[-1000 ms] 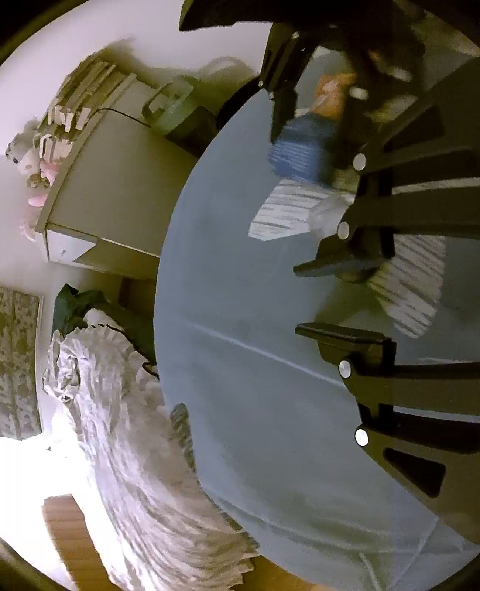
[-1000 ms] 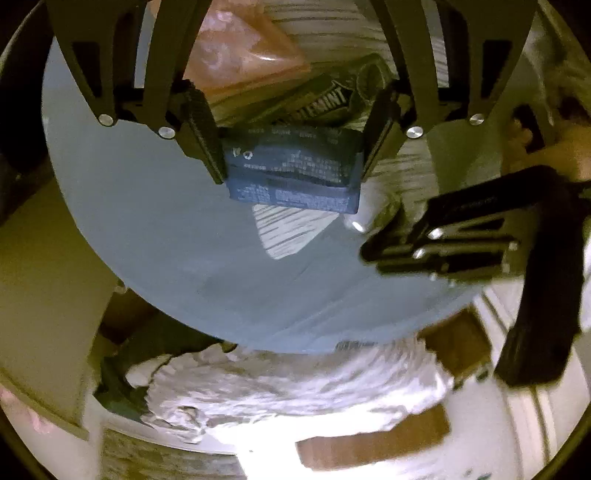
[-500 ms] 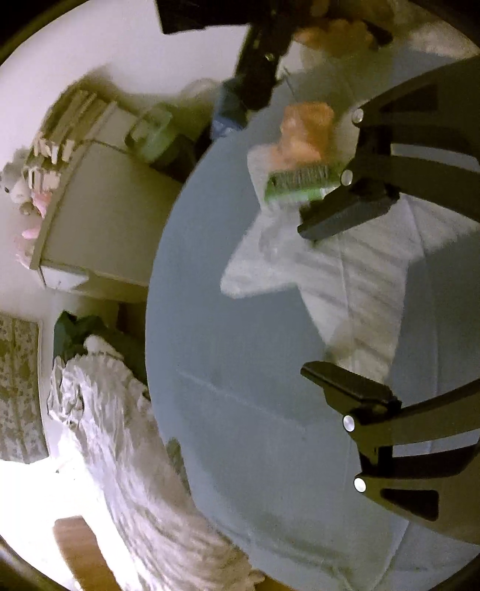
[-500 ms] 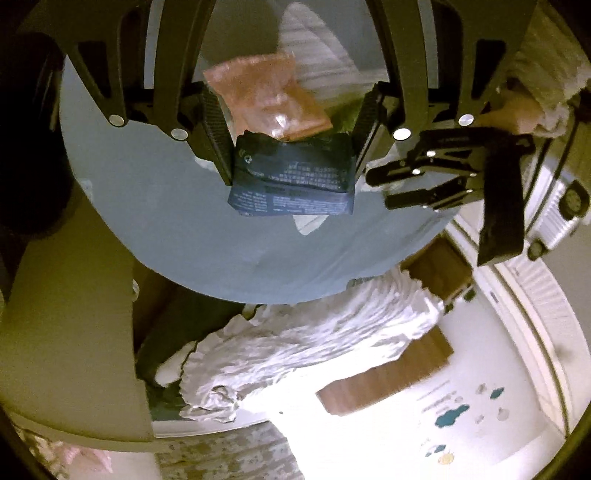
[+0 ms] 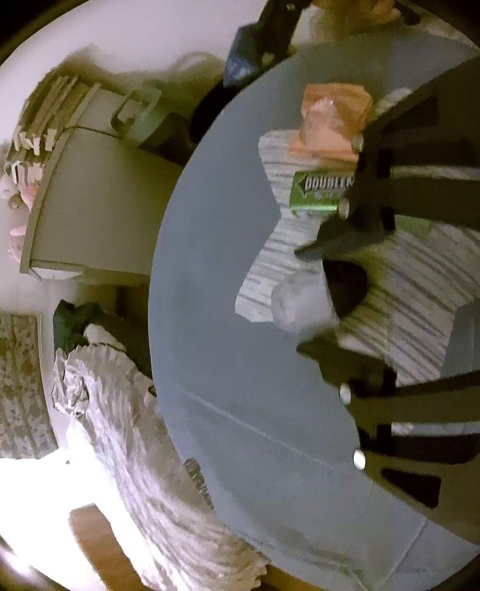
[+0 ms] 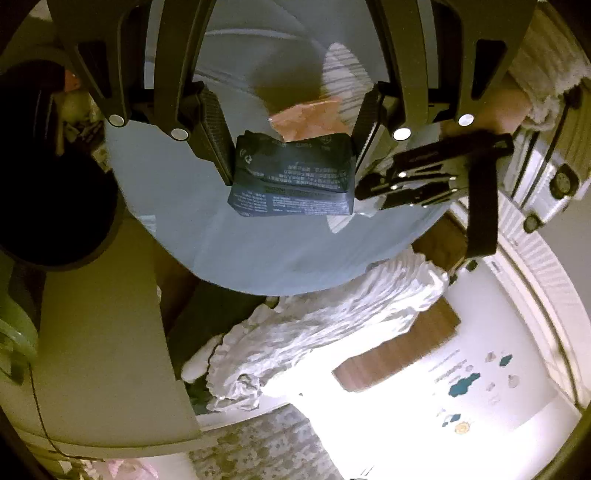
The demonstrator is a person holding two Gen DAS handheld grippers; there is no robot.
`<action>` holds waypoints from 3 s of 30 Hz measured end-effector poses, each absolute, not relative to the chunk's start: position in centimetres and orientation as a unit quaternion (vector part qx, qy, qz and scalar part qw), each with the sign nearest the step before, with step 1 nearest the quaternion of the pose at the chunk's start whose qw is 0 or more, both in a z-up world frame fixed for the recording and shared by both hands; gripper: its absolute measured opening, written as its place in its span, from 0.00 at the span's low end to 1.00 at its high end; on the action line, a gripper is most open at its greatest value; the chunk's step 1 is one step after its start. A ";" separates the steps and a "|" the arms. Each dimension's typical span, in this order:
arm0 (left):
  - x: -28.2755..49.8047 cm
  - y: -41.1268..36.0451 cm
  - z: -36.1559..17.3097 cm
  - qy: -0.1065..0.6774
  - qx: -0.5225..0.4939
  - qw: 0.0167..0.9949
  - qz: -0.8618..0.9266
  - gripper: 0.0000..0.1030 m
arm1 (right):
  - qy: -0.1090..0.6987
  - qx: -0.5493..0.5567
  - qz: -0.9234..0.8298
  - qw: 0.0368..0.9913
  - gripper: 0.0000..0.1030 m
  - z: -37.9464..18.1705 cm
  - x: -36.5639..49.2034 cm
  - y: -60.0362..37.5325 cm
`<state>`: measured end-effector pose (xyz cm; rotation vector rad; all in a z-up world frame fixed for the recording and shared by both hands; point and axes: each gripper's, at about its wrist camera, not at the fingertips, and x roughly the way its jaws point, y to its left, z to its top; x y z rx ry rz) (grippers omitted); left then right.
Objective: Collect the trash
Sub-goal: 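Carry both items over the black bin and open both tools to drop them, then grasp the green Doublemint gum pack with the left tool while the right tool grasps the pink bag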
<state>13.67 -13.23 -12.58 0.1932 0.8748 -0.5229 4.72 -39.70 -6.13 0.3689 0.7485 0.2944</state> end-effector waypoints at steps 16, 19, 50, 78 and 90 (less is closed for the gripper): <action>11.5 -21.9 -4.3 0.352 0.006 0.857 -0.376 0.38 | 0.244 0.276 -0.020 0.929 0.57 -5.4 2.5 -54.5; 11.0 -27.4 -4.1 0.347 0.009 0.840 -0.416 0.38 | 0.225 0.306 -0.085 0.921 0.57 -6.2 1.4 -58.3; 10.3 -41.0 -10.7 0.410 0.055 0.783 -0.464 0.38 | 0.258 0.327 -0.144 0.898 0.57 -10.3 0.3 -64.8; 8.7 -32.2 -5.1 0.371 0.028 0.816 -0.442 0.68 | 0.235 0.300 -0.142 0.913 0.79 -9.3 0.6 -62.3; 9.0 -15.2 -8.5 0.416 0.051 0.843 -0.338 0.68 | 0.257 0.200 0.009 0.945 0.85 -6.9 1.3 -51.8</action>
